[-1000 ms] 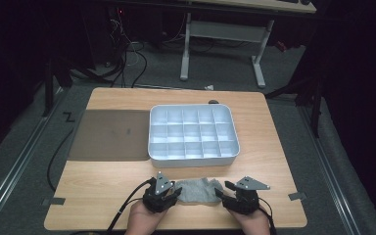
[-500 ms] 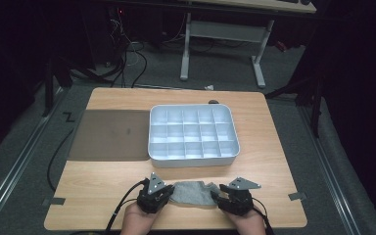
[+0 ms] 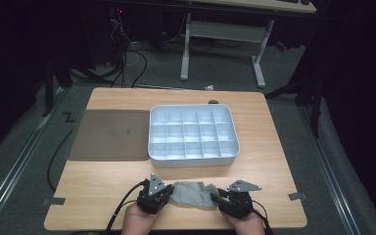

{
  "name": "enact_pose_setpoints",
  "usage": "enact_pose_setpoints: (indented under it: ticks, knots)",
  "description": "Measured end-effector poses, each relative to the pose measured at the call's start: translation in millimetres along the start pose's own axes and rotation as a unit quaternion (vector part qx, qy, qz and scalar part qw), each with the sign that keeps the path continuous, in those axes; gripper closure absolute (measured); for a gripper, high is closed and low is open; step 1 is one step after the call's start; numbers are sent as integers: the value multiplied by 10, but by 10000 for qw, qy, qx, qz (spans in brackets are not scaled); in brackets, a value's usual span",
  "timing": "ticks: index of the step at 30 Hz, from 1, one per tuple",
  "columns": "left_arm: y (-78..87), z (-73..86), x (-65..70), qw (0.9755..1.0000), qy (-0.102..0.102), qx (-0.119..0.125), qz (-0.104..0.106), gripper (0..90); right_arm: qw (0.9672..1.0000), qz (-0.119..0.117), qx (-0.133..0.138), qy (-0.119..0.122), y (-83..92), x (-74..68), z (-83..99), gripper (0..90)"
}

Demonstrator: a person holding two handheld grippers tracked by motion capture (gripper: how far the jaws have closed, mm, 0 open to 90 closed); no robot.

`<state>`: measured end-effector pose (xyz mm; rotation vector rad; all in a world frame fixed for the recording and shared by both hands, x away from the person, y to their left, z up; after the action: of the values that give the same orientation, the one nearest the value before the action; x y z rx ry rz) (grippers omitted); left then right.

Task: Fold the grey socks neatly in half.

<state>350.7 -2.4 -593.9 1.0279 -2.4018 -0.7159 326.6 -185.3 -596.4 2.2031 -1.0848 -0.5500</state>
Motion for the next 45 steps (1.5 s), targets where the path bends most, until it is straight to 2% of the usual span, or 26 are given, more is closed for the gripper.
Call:
enact_pose_setpoints:
  ticks: [2, 4, 7, 10, 14, 21, 23, 25, 27, 29, 30, 34, 35, 36, 38, 39, 40, 41, 45]
  knots:
    - [4, -2, -1, 10000, 3, 8, -4, 857, 10000, -8, 0, -23, 1, -7, 3, 680]
    - [10, -10, 0, 10000, 24, 44, 1, 857, 9999, -90, 38, -33, -1, -23, 10, 745]
    - [15, -12, -4, 10000, 2, 44, 5, 857, 9999, -124, 36, -65, 0, -33, 14, 779]
    - [23, -18, 0, 10000, -3, 66, 11, 857, 9999, -106, 99, -85, 11, -33, 1, 817]
    - [36, -38, 40, 9999, 30, 135, 102, 855, 9998, -57, 169, -109, 54, 8, -23, 833]
    - [50, -36, 141, 9996, -75, 119, 232, 849, 9992, 7, 370, -141, 195, 69, -97, 843]
    - [75, -47, 206, 9994, -116, 172, 270, 844, 9989, 40, 439, -157, 251, 84, -115, 844]
    - [91, -56, 234, 9993, -114, 203, 291, 807, 9990, 41, 433, -140, 260, 90, -112, 844]
    - [110, -68, 246, 9992, -125, 228, 318, 724, 9989, 57, 434, -136, 267, 102, -111, 845]
    - [142, -113, 238, 9990, -154, 365, 189, 652, 9989, 48, 454, -144, 271, 106, -115, 844]
    - [162, -140, 252, 9988, -154, 429, 197, 648, 9988, 50, 458, -147, 272, 108, -115, 844]
    - [150, -218, 438, 9977, -290, 452, 421, 740, 9989, 38, 442, -135, 265, 115, -109, 844]
    - [150, -218, 438, 9977, -290, 452, 421, 762, 9990, 34, 432, -144, 260, 114, -106, 844]
    - [76, -234, 563, 9973, -315, 357, 565, 780, 9990, 34, 431, -134, 254, 118, -103, 844]
    - [-23, -237, 690, 9967, -422, 232, 647, 798, 9990, 24, 419, -130, 244, 124, -95, 843]
    - [-23, -237, 690, 9967, -422, 232, 647, 803, 9990, 13, 415, -141, 243, 122, -93, 843]
    - [-141, -244, 809, 9961, -558, 111, 679, 808, 9990, 5, 420, -132, 245, 122, -94, 843]
    - [-141, -244, 809, 9961, -558, 111, 679, 813, 9990, 5, 420, -132, 245, 122, -94, 843]
    - [-346, -243, 916, 9952, -734, -117, 631, 820, 9990, 1, 414, -153, 246, 122, -90, 842]
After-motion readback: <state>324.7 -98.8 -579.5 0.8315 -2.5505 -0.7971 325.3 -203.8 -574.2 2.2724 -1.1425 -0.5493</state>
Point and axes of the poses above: each handheld gripper's, and its own axes: y roughly backward along the jaws, z roughly out of its underside, x roughly to its right, the point moved 10 cm from there along -y, roughly forward along the jaws, and after that the axes turned 5 degrees about y, right-handed, at the moved point
